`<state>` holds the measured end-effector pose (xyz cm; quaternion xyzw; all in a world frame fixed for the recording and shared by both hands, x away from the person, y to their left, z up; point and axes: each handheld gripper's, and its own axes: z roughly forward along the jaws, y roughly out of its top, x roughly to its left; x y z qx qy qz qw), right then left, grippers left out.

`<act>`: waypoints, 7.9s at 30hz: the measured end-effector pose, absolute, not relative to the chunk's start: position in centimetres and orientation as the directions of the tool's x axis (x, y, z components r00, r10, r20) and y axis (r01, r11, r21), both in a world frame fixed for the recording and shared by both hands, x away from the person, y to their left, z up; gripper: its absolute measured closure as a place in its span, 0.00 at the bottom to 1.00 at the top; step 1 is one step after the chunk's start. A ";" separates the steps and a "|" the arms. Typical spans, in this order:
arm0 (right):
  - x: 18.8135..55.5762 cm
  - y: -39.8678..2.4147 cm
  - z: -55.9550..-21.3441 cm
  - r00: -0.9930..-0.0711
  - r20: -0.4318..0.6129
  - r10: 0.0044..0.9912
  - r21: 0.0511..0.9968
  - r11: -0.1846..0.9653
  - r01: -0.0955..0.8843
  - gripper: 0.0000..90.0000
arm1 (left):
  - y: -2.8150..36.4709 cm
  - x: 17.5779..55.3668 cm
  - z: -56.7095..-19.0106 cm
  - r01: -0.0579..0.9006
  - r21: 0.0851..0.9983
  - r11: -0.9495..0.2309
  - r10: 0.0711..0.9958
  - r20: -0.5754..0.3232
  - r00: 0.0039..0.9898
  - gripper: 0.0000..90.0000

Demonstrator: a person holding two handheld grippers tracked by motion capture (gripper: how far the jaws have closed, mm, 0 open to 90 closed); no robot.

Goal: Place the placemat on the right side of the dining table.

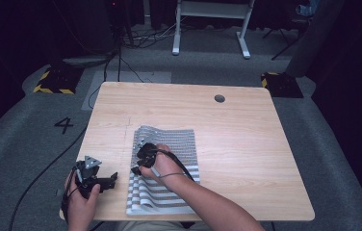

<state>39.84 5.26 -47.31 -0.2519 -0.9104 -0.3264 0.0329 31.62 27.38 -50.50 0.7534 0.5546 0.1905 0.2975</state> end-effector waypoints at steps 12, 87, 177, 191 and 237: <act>39.2 4.7 -46.0 -0.892 0.184 0.414 0.602 0.669 0.435 0.98 | 27.4 31.7 -50.5 0.721 0.660 -0.211 0.949 -0.039 0.313 0.00; 46.3 -30.5 -26.7 -0.423 -0.403 0.811 0.730 0.564 0.386 1.00 | 27.4 31.7 -50.5 0.720 0.660 -0.212 0.949 -0.037 0.313 0.00; 32.2 -22.0 -37.7 -0.790 -0.126 0.600 0.689 0.626 0.365 0.97 | 27.4 31.7 -50.5 0.721 0.661 -0.208 0.950 -0.039 0.310 0.00; 29.7 -15.9 -41.7 -0.891 0.045 0.451 0.676 0.643 0.359 0.93 | 27.4 31.7 -50.5 0.720 0.662 -0.208 0.950 -0.038 0.309 0.00; 37.1 -37.6 -48.8 -0.301 0.002 0.954 0.666 0.223 0.711 0.63 | 27.4 31.7 -50.5 0.721 0.661 -0.208 0.950 -0.039 0.310 0.00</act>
